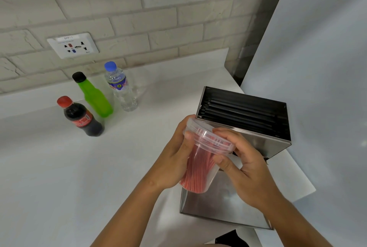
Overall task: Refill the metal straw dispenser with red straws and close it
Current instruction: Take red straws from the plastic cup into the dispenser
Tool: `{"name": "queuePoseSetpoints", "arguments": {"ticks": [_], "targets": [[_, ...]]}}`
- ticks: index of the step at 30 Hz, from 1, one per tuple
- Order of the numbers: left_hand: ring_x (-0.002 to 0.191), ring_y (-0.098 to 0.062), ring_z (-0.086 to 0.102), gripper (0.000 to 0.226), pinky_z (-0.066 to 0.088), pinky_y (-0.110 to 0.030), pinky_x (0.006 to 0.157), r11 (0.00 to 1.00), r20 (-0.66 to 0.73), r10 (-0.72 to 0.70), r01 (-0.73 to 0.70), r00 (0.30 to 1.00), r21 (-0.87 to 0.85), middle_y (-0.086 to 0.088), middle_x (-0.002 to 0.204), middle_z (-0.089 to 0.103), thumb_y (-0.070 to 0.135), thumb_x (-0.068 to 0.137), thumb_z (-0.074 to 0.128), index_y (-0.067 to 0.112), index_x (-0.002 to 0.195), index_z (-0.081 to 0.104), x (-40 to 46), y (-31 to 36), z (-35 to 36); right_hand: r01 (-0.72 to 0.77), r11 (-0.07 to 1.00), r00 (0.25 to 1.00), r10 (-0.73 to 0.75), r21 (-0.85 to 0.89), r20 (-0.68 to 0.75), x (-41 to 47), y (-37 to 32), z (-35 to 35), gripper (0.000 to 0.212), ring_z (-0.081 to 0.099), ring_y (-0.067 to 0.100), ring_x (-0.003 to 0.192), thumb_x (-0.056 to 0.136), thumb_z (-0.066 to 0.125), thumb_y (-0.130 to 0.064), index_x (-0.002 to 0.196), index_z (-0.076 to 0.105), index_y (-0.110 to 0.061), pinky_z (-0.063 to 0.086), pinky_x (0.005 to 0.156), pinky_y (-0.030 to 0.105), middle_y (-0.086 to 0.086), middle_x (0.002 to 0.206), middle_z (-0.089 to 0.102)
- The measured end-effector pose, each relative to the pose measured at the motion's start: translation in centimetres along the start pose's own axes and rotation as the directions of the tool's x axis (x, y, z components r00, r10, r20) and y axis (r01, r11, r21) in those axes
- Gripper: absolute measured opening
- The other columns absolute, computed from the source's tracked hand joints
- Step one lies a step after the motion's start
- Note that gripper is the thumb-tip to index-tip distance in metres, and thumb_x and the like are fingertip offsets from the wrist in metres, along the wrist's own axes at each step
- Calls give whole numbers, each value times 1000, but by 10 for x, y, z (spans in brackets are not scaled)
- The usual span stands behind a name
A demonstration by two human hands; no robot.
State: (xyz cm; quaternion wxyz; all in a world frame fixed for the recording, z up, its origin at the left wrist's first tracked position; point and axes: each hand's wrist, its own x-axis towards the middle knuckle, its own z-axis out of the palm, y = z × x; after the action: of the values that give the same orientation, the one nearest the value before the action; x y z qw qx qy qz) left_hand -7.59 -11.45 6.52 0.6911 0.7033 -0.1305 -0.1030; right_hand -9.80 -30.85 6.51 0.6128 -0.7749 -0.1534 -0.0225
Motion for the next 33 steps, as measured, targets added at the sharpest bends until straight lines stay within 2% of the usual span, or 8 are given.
{"name": "queuePoseSetpoints", "arguments": {"ticks": [2, 4, 8, 14, 22, 25, 29, 33], "targets": [[131, 15, 53, 57, 48, -13, 102, 1000, 7, -2, 2, 1000, 13, 42, 139, 54, 84, 89, 30, 70, 144, 31, -1, -3, -4, -16, 1000, 1000, 16, 15, 1, 0, 0, -1, 44, 60, 22, 129, 95, 67, -35, 137, 59, -25, 51, 101, 24, 0, 134, 65], [137, 10, 50, 78, 47, -18, 108, 1000, 3, -2, 1, 1000, 14, 40, 146, 50, 84, 90, 36, 52, 159, 21, -3, -7, -8, -23, 999, 1000, 23, 31, -5, 1, 0, -2, 45, 62, 25, 128, 96, 69, -33, 138, 59, -21, 52, 102, 29, 1, 133, 66], [130, 2, 60, 56, 49, -13, 97, 999, -36, 54, -54, 998, 4, 29, 143, 58, 58, 103, 44, 45, 156, 32, -3, -3, -6, -37, 999, 999, 36, 32, 1, 3, -4, -7, 49, 63, 24, 126, 94, 64, -34, 139, 59, -16, 53, 103, 35, 2, 133, 68], [110, -25, 72, 48, 55, -25, 90, 986, -114, 157, -149, 981, 74, 1, 129, 68, 51, 104, 55, 41, 149, 41, -1, 8, -1, 94, 978, 996, -93, -186, 15, 6, -18, -14, 42, 61, 16, 128, 100, 63, -25, 141, 59, -16, 47, 101, 18, -5, 134, 65], [94, -16, 74, 41, 57, -22, 80, 979, -130, 202, -195, 971, 64, 14, 125, 67, 47, 104, 56, 36, 143, 46, -4, 8, 6, 133, 976, 988, -145, -172, -60, 2, -22, -8, 39, 65, 16, 124, 96, 64, -26, 134, 65, -14, 51, 101, 24, -1, 129, 70], [97, -16, 75, 42, 57, -23, 82, 983, -142, 181, -180, 973, 21, 14, 129, 67, 45, 104, 57, 35, 144, 46, -7, 3, 6, 128, 980, 987, -141, -153, -77, -1, -21, -5, 38, 66, 15, 123, 95, 65, -26, 132, 64, -19, 50, 100, 21, -1, 127, 71], [109, -18, 74, 63, 61, -34, 87, 992, -186, 89, -105, 978, -77, 13, 143, 61, 55, 97, 64, 32, 152, 42, -6, -3, 6, 99, 985, 985, -117, -144, -126, 1, -20, -11, 36, 71, 20, 115, 97, 67, -24, 132, 66, -17, 58, 95, 35, 1, 123, 74], [115, -18, 73, 84, 61, -33, 89, 985, -266, -117, 76, 957, -158, 8, 131, 71, 79, 79, 67, 30, 146, 52, -4, -10, 6, 132, 982, 957, -161, -133, -239, 5, -22, -12, 34, 71, 8, 105, 98, 65, -27, 132, 62, -27, 57, 86, 23, -2, 123, 73]]}}
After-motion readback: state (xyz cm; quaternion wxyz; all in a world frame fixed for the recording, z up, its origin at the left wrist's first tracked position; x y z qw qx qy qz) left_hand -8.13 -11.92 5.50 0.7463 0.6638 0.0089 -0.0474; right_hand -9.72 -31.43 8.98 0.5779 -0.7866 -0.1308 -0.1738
